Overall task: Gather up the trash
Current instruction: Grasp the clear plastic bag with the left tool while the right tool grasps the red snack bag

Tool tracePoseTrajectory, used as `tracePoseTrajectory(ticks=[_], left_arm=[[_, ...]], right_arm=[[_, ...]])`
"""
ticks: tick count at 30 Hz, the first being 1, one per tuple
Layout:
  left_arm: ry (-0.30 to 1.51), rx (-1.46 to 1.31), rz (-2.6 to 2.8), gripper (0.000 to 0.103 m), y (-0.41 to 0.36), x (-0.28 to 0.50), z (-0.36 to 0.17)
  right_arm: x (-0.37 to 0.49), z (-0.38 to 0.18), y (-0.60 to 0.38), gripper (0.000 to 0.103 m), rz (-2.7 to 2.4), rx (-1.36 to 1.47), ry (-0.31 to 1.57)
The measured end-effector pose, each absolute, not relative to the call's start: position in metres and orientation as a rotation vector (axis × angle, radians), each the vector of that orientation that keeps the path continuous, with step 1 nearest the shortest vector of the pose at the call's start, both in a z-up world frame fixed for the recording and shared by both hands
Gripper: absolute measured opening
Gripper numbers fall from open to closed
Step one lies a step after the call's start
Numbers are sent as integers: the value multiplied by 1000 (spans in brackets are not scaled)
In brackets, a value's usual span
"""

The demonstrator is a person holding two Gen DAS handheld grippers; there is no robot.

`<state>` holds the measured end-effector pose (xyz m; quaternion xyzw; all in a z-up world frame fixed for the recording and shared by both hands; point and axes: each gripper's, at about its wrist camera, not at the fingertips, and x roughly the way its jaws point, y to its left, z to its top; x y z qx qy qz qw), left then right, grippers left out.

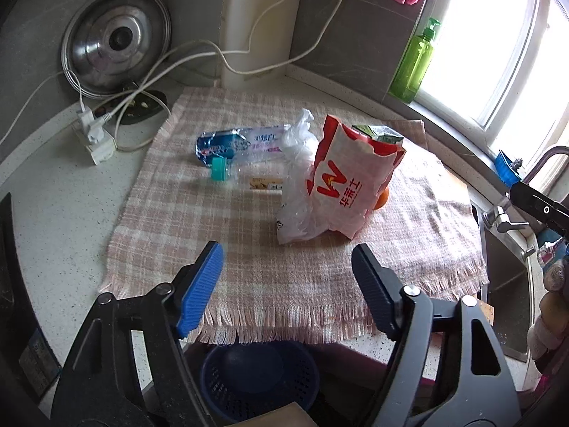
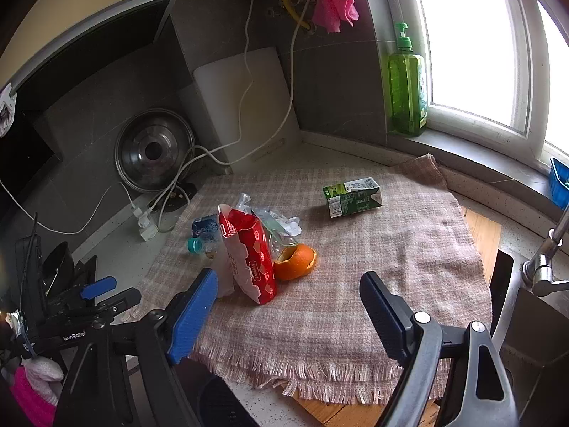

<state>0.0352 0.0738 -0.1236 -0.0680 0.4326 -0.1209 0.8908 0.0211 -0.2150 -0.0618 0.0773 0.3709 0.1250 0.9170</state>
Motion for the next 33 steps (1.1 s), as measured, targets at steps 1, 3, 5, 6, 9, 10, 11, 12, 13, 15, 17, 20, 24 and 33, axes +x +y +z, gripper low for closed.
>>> tracePoseTrajectory(ticks=[1, 3, 5, 6, 9, 10, 11, 12, 13, 15, 17, 20, 24, 33], left_arm=[[914, -158, -265, 67, 75, 39, -129], [936, -188, -283, 62, 79, 46, -137], [943, -211, -290, 60, 83, 53, -141], [945, -222, -291, 59, 84, 56, -142], [962, -264, -299, 59, 88, 72, -148], [969, -283, -301, 58, 89, 77, -150], [975, -304, -307, 57, 89, 82, -152], [978, -326, -310, 57, 89, 86, -154], [983, -340, -309, 57, 88, 92, -157], [999, -357, -304, 57, 84, 103, -164], [1020, -371, -308, 56, 79, 114, -172], [1052, -383, -319, 51, 71, 128, -185], [1091, -392, -321, 51, 63, 143, -199], [1114, -428, -327, 40, 59, 153, -214]], right_arm=[[22, -64, -210, 79, 265, 158, 767], [28, -68, -203, 79, 297, 168, 773], [38, -76, -197, 77, 323, 169, 792], [44, -80, -194, 76, 337, 164, 802], [66, -94, -185, 70, 369, 131, 837], [74, -98, -183, 70, 385, 125, 848], [80, -102, -180, 70, 404, 125, 857], [87, -105, -178, 70, 422, 125, 865], [93, -108, -176, 70, 437, 124, 871], [107, -114, -172, 70, 460, 123, 884], [117, -117, -168, 70, 481, 119, 887], [130, -121, -158, 70, 501, 90, 885], [144, -130, -148, 70, 514, 68, 914], [156, -141, -134, 70, 520, 27, 939]])
